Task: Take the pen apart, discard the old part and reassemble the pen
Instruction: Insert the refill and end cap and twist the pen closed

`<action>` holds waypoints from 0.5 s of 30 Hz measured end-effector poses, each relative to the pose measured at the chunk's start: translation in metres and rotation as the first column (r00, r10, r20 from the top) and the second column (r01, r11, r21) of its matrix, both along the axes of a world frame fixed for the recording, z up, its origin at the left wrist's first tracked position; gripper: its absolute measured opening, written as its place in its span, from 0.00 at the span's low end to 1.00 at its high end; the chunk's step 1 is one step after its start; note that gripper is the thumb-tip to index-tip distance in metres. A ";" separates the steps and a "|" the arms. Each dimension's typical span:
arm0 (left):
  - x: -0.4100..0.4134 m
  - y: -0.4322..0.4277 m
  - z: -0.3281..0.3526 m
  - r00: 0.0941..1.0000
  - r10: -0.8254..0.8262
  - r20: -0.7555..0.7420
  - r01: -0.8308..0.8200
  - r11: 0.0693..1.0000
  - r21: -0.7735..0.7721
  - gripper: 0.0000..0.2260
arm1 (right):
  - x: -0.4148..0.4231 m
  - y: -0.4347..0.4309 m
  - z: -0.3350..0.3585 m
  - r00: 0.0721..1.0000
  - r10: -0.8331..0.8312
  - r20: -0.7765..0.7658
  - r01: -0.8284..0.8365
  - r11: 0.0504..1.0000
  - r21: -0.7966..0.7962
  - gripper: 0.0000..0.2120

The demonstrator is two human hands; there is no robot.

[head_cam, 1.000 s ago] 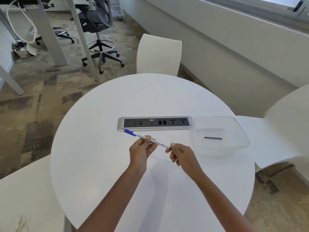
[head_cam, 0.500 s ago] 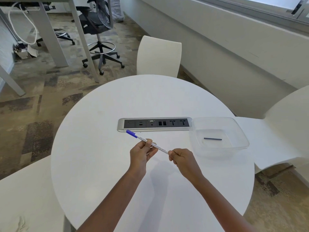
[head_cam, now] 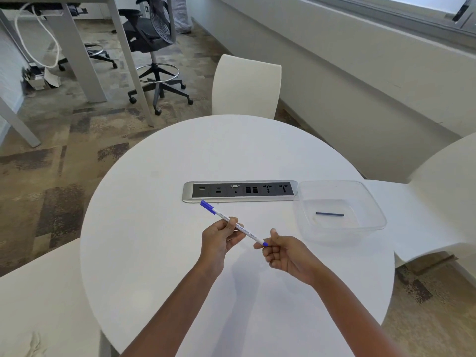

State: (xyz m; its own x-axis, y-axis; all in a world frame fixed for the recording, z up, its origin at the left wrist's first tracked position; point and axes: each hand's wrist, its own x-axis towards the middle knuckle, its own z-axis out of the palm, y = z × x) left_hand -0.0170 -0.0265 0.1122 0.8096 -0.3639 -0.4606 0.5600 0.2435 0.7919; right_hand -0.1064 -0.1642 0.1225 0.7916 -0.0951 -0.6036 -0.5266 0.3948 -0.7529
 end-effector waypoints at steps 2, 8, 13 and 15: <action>0.000 0.000 0.000 0.999 0.015 -0.049 -0.017 1.000 -0.021 0.07 | 0.000 -0.003 0.000 0.999 -0.046 0.005 0.046 0.998 -0.038 0.23; 0.002 0.000 0.001 0.993 0.028 -0.112 -0.035 0.997 -0.068 0.07 | -0.001 -0.004 0.004 0.999 -0.049 0.013 0.050 0.982 -0.183 0.20; 0.001 -0.002 0.004 0.994 0.021 -0.112 -0.026 0.999 -0.045 0.07 | 0.007 0.002 0.009 0.999 -0.020 0.050 0.032 0.965 -0.261 0.16; 0.001 -0.004 0.004 0.995 0.017 -0.099 -0.020 0.999 -0.027 0.07 | 0.010 0.004 0.010 0.998 0.005 0.062 0.013 0.957 -0.291 0.15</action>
